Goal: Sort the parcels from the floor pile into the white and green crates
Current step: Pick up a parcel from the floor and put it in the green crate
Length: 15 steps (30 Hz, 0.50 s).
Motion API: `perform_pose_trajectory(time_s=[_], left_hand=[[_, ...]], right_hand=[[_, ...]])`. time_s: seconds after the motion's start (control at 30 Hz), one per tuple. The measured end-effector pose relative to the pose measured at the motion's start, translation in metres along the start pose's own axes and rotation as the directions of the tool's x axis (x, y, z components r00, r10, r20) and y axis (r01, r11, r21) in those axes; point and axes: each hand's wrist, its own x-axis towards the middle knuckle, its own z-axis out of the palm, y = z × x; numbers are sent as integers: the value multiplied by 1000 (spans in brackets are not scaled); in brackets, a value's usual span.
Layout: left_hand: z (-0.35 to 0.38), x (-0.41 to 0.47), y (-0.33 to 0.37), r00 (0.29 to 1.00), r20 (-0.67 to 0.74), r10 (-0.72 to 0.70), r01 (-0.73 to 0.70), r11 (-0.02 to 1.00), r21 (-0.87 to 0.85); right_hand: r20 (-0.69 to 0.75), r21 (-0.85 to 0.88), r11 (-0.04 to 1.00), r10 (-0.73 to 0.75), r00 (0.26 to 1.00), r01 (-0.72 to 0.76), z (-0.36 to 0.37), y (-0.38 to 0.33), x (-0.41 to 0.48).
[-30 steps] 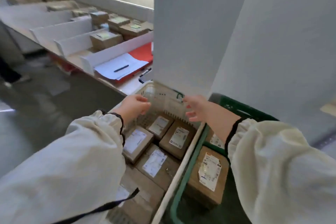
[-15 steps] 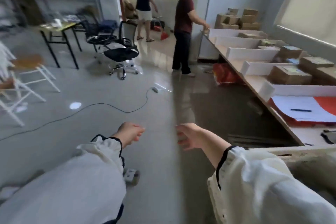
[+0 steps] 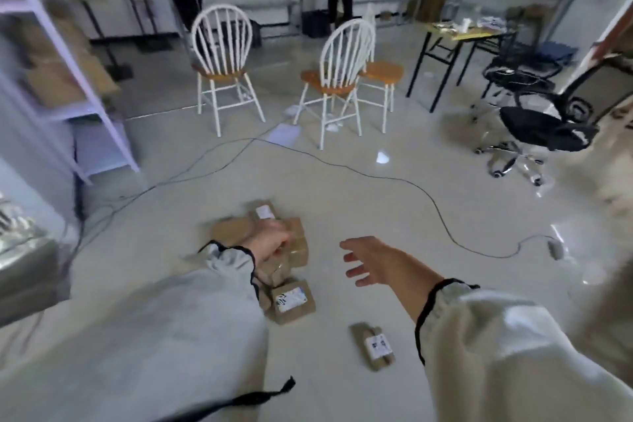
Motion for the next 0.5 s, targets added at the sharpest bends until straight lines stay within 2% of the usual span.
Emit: perform_pose_trajectory(time_s=[0.13,0.23,0.37,0.5], left_hand=[[1,24,-47,991,-71,-117,112,991,-75],[16,56,-77,988,-47,-149,145,986,-85],[56,127,-129,989,-10,-145,145,989,-13],[144,205,-197,985,75,-155,155,988,12]], right_hand=[[91,-61,997,48,995,-42,26,11,60],[125,-64,991,125,984,-118,44,42,111],[125,15,971,235,964,-239,60,113,195],[76,146,928,334,939,-342,53,207,284]])
